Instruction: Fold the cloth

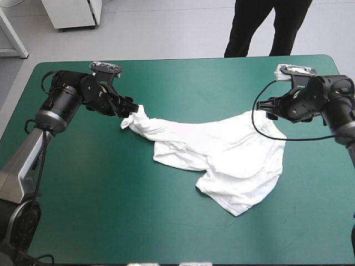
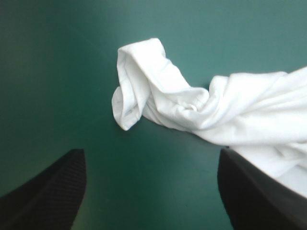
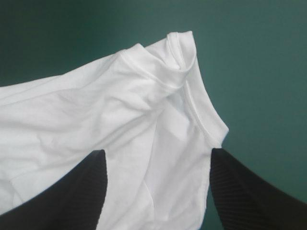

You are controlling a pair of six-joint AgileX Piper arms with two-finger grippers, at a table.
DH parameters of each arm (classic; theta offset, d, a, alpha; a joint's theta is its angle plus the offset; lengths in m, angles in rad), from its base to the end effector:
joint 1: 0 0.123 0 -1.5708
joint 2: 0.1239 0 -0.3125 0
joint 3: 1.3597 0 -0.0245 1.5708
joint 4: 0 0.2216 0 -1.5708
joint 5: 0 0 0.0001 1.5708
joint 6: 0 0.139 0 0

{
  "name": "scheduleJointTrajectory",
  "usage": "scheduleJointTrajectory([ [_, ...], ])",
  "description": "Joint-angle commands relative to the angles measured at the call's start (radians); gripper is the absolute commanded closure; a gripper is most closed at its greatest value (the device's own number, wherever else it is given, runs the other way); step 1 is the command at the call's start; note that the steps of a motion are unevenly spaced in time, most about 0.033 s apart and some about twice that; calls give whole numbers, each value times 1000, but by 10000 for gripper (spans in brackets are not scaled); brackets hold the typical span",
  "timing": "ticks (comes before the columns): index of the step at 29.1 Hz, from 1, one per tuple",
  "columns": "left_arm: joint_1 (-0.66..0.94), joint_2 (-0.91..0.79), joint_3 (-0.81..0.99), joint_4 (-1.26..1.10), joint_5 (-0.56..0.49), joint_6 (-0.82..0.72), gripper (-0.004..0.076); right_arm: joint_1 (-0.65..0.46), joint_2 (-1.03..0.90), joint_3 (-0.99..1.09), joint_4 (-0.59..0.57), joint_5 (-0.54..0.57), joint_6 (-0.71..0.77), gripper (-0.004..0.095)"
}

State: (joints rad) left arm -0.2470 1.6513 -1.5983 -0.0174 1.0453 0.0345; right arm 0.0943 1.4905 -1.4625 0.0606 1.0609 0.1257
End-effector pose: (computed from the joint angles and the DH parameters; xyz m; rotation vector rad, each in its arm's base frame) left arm 0.3464 -0.0895 0.3432 0.3570 2.5603 -0.1014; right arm 0.3061 0.0363 0.3558 0.0587 2.5773 0.1616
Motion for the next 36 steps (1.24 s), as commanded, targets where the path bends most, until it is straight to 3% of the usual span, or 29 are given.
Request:
scheduleJointTrajectory([
  [1, 3, -83, -34, 3, 18, -12, 176, -10, -102, -27, -11, 39, 3, 330],
  [7, 3, -63, -34, 79, 11, -12, 176, -10, -146, -27, -22, 34, 7, 331],
  [14, 33, 85, -49, 78, 23, 0, 176, -10, -144, -27, -27, 41, 7, 331],
  [30, 33, 417, -287, 38, 32, 18, 184, -10, -142, -27, -61, 42, 7, 331],
  [34, 33, 469, -287, 29, 54, 18, 279, -10, -142, -27, -61, 40, 7, 331],
  [35, 33, 479, -287, 29, 64, 18, 329, -10, -142, -27, -61, 43, 7, 331],
  [36, 33, 497, -287, 29, 78, 18, 465, -10, -142, -27, -61, 45, 7, 331],
])
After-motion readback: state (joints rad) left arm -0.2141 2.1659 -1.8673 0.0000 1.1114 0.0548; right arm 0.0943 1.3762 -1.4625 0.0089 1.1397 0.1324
